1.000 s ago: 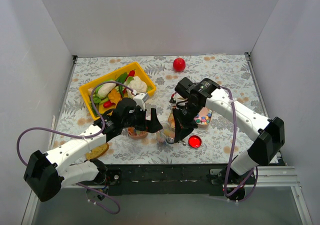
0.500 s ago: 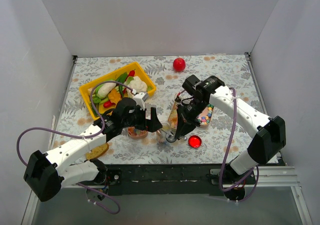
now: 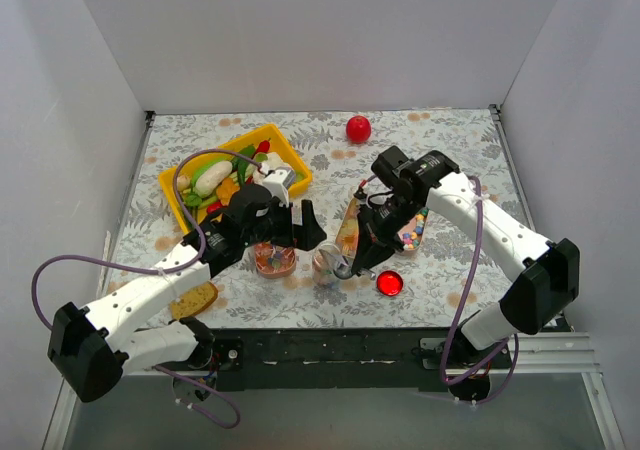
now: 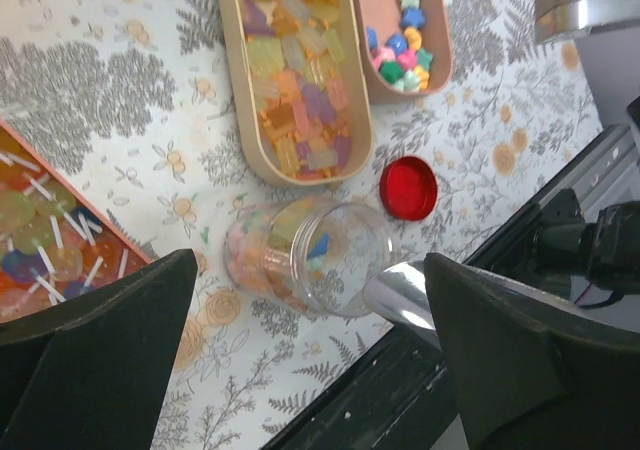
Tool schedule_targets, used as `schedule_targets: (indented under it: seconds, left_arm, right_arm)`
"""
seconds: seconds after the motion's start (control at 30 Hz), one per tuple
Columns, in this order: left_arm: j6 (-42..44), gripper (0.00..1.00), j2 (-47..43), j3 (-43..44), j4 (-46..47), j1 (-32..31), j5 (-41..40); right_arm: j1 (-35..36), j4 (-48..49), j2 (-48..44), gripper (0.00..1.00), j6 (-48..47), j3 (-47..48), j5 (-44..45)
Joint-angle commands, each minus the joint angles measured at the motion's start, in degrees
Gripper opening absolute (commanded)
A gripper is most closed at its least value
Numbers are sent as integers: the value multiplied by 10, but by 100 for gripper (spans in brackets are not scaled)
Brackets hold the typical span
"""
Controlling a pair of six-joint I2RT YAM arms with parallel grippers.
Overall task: Pack the candies
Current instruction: Place the fake candies in the packing bottle, then scoop the fake candies from the storage box.
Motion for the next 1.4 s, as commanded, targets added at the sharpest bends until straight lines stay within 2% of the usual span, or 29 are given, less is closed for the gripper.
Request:
schedule_targets:
  seconds: [0.0,0.07,0.2,0.33,0.5,0.93,1.37]
  left_arm:
    - [16,98,22,72,22,-3,-58]
    - [16,98,50,100,24,-2,-97]
    - [19,98,104,156,16,11,-122]
    - [24,98,164,217,-4,31,-117]
    - [42,98,228,260,-11,42,-85]
    - [43,98,256,223,-10,44,-45]
    - [46,98,262,200,-10,44,-60]
  right_arm:
    - [-10,1,-41,1,8,53,38]
    - [-25,3,-42,1,13,60,55]
    - [-62,5,-41,1,14,66,101]
    - [-103,7,-31,1,6,50,110]
    - [-146,10,9,1,-26,9,73]
    - [-159,8,155,1,-51,16,17]
    - [-160,2,198,1,-51,-9,0]
